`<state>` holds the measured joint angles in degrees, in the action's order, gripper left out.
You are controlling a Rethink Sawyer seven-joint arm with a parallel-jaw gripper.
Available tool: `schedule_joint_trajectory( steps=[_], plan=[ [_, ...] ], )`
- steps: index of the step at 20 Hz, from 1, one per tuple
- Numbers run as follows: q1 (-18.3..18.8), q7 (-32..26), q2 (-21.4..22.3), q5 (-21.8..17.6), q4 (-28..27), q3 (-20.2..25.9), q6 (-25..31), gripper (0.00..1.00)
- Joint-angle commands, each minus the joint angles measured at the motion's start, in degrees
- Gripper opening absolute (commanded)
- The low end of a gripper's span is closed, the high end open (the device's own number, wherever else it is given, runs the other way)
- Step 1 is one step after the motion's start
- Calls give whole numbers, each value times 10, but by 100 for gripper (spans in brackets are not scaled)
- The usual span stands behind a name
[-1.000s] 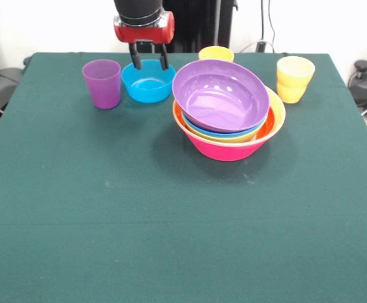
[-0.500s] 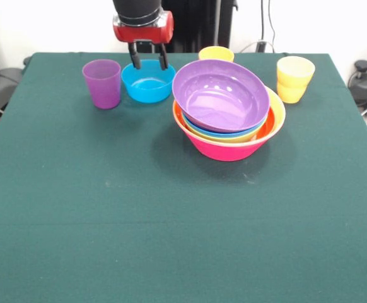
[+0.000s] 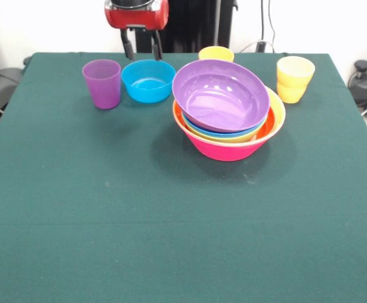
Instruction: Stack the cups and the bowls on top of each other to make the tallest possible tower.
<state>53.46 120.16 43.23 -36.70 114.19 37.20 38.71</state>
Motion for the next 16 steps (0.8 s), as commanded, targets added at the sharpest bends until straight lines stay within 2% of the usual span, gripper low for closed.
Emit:
schedule_joint_trajectory(
  steps=[1,8,16],
  plan=[
    [-20,-63,-3,-13,47,27,-20,100],
    [-34,-36,-28,-47,49,1,-66,100],
    [-31,-44,-29,-46,51,-3,-69,100]
  ],
)
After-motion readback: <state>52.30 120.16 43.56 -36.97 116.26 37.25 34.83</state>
